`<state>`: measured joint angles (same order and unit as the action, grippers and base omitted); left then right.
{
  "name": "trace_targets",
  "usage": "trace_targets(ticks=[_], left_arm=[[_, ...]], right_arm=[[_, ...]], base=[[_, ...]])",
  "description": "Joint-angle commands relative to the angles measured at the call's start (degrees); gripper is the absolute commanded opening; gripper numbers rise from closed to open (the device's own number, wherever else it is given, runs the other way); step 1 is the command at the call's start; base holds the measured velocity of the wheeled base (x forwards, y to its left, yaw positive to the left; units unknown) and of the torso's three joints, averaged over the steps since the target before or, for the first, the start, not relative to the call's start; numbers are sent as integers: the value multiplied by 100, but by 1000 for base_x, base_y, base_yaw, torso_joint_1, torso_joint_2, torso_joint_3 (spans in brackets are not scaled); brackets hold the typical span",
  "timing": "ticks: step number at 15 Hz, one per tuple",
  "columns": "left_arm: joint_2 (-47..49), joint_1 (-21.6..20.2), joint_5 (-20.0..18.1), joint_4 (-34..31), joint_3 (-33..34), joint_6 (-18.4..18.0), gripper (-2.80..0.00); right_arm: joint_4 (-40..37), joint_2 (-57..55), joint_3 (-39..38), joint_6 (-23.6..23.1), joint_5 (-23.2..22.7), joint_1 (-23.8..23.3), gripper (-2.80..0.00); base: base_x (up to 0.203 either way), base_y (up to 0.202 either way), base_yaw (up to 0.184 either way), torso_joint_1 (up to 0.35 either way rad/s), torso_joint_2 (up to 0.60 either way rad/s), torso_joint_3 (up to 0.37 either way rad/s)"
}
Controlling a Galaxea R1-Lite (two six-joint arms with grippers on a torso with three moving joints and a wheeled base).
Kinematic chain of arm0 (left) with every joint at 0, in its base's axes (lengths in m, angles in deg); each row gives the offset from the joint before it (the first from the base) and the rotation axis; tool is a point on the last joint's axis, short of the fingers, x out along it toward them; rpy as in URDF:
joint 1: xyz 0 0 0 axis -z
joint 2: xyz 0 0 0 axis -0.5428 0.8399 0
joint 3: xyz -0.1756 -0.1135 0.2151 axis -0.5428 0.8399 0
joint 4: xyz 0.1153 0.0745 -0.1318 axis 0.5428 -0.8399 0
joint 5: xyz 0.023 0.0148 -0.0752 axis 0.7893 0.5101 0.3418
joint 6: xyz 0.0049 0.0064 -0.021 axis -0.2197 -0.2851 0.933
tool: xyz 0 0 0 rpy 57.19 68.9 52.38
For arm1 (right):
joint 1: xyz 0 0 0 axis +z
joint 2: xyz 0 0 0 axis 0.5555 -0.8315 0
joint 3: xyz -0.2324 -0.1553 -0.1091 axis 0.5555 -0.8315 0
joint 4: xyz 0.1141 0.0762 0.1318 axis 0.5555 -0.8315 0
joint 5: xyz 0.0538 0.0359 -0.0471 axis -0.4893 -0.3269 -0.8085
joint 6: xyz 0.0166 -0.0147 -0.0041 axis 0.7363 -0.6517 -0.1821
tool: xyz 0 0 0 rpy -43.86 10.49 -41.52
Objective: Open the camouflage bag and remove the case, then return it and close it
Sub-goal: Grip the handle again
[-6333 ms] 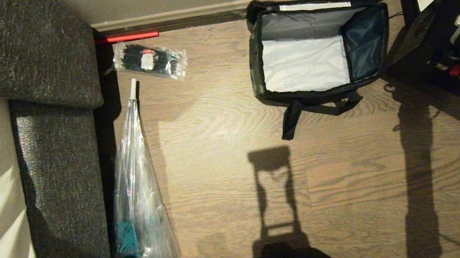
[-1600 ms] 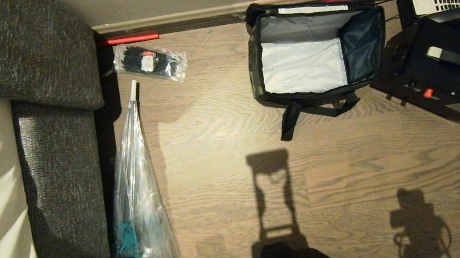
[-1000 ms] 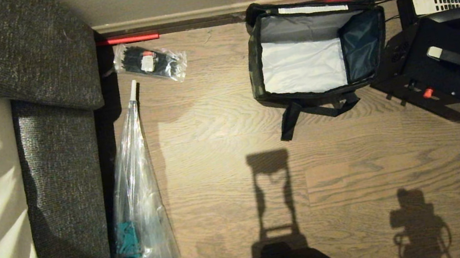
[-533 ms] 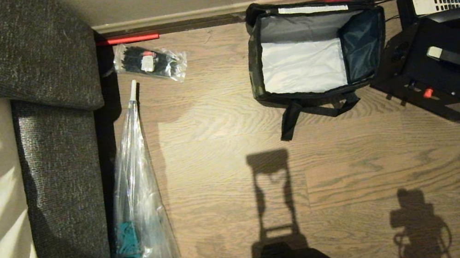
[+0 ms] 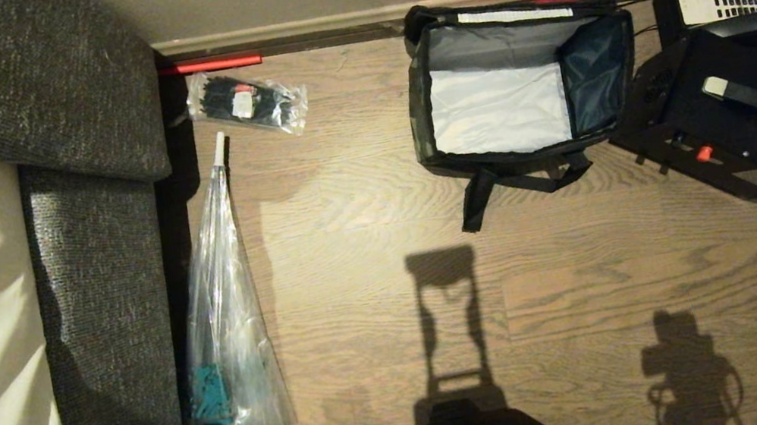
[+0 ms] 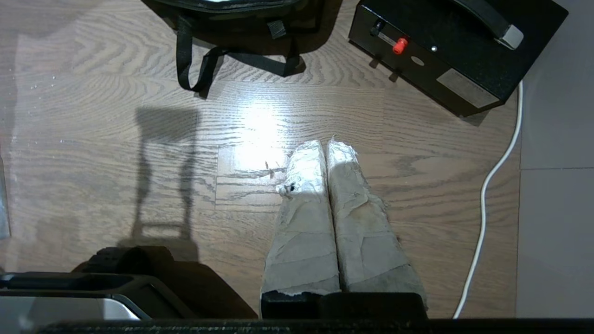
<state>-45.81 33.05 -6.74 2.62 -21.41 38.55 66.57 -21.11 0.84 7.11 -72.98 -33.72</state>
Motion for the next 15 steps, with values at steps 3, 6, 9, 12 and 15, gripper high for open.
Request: trace_targets(ticks=[3,6,9,12,15], left_arm=[[0,-1,-4,1,0,0,-280],[0,-1,-3,1,6,0,-280],[0,-1,2,1,2,0,-280],[0,-1,2,1,0,0,-280],[0,-1,-3,1,9,0,-280]], right_arm=[[-22,-21,-229,-91,10,-2,-280],[-124,-21,-121,61,15,3,-280],[-1673,-21,1566,271,-62,2,-280],[-3317,-234,3384,487,-301,0,-280],[-3574,-1893,4047,768,-170,61,-280]], base=[[0,0,0,10,1,-1],[0,0,0,0,0,0],[0,0,0,0,0,0],[0,0,0,0,0,0],[0,0,0,0,0,0]])
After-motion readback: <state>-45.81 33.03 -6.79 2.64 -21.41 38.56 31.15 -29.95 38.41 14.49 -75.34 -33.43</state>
